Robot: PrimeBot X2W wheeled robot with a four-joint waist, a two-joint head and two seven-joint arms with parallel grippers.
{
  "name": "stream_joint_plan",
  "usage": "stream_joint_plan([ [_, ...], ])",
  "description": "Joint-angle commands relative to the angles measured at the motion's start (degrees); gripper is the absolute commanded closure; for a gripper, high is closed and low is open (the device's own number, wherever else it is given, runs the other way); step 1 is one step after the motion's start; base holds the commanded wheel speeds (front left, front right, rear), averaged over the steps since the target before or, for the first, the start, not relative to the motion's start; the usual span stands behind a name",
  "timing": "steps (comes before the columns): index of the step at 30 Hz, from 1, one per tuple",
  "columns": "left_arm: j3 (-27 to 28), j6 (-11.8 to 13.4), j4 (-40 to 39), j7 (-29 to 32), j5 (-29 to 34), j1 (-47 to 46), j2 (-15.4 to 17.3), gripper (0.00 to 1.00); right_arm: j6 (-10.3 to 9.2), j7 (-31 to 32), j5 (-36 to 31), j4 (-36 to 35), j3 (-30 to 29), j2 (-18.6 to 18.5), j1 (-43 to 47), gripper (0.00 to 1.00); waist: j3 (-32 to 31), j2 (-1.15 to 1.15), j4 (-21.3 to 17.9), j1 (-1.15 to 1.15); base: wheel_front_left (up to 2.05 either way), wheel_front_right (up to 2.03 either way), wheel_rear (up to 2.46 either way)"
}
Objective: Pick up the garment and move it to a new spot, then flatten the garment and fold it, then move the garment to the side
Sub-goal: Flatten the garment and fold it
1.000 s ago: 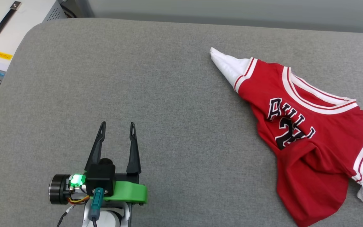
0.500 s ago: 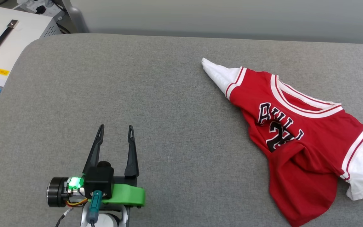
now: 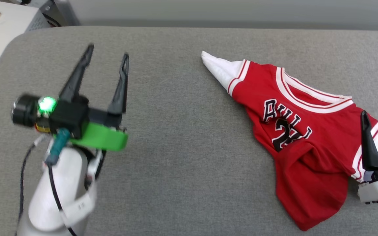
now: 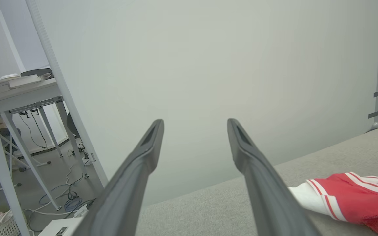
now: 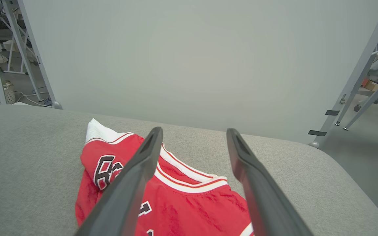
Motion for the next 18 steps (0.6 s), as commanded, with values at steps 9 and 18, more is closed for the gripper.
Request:
stream_joint_plan([
  [9, -11.1, -5.5, 14.1, 8.8, -10.7, -24.0, 6.1, 0.00, -0.04, -1.7, -1.4, 1.1, 3.3, -0.2, -6.1, 0.00, 7.9, 0.00, -6.3, 0.00, 0.00, 0.00, 0.00],
  [18, -29.6, -5.5, 22.9, 33.6, -33.8, -43.0, 10.8, 0.00, -0.04, -3.4, -1.8, 2.6, 6.5, -0.2, -11.5, 0.00, 14.6, 0.00, -10.4, 0.00, 0.00, 0.00, 0.00],
])
